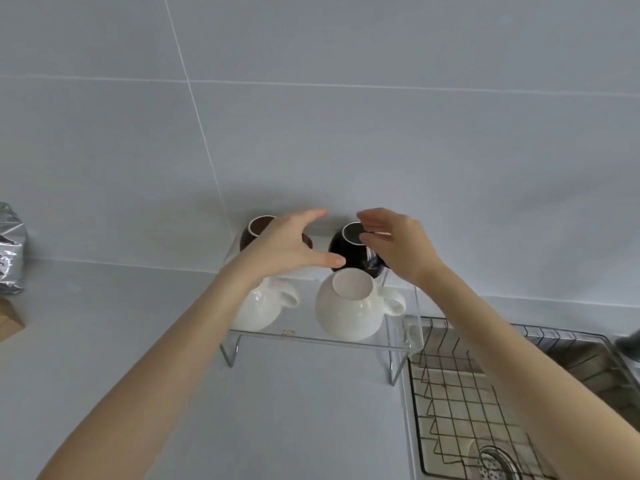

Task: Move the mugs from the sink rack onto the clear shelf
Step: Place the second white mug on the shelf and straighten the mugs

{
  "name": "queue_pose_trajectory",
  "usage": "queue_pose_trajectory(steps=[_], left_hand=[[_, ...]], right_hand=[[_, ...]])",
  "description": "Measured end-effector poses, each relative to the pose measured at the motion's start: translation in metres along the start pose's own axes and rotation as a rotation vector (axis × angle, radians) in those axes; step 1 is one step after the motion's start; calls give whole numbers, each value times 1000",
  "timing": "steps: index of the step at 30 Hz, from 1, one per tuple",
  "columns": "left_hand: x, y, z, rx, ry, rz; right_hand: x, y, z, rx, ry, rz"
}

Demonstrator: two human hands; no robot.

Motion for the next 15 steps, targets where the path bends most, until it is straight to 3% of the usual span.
queue_pose_trajectory(steps=[2, 4, 8, 15], left_hand=[[-10, -23, -24, 142, 158, 8], [-11, -44, -41, 187, 209, 38], [-4, -75, -61, 197, 148, 44], [6, -82, -63, 145, 232, 4]], right_hand=[[-26, 3, 21, -66, 50, -71], [-49, 5, 26, -69, 103, -129], [-78, 7, 16, -29, 153, -181], [-84, 0, 10, -15, 278, -94]])
Point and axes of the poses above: each hand's wrist, its own y-axis away from the middle knuckle, its own z-axis out of the back of the hand, x = y × z, the point moved 8 cm from there along -y, towards the middle knuckle, and after that the axes turned 11 degrees about z, right-handed, at the moved point
